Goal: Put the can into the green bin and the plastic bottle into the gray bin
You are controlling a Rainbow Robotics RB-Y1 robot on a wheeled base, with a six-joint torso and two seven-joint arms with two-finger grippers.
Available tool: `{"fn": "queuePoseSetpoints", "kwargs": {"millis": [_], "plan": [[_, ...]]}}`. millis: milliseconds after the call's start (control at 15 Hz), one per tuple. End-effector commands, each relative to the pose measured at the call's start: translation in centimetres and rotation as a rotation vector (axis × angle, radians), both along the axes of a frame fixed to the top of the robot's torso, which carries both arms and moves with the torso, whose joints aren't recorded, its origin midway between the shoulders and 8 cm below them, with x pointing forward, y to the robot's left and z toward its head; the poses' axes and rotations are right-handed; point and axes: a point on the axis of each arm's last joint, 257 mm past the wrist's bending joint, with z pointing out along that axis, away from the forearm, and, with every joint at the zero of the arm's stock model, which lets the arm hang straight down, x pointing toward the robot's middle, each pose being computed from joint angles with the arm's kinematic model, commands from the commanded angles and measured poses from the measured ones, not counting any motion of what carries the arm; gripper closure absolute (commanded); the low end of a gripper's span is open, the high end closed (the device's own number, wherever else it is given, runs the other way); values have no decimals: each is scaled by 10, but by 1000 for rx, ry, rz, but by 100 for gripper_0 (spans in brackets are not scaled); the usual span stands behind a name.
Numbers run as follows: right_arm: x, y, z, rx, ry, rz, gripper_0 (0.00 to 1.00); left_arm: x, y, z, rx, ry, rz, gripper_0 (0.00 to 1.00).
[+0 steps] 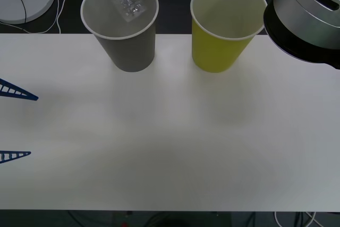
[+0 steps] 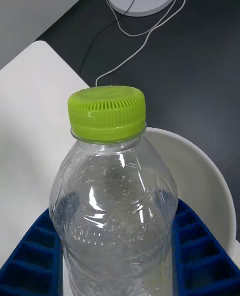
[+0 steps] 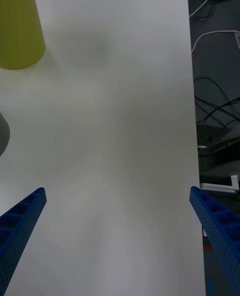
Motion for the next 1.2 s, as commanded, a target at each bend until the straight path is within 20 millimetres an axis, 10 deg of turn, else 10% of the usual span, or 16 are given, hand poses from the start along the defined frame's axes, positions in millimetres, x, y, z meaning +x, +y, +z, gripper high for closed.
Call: {"fn": "queuePoseSetpoints", "kwargs": {"millis": [67, 1200], "plan": [[0, 3, 3, 8, -14, 21, 0, 0, 0, 0, 0, 0, 0, 0], [5, -2, 2, 80, -12, 64, 0, 0, 0, 0, 0, 0, 0, 0]]}}
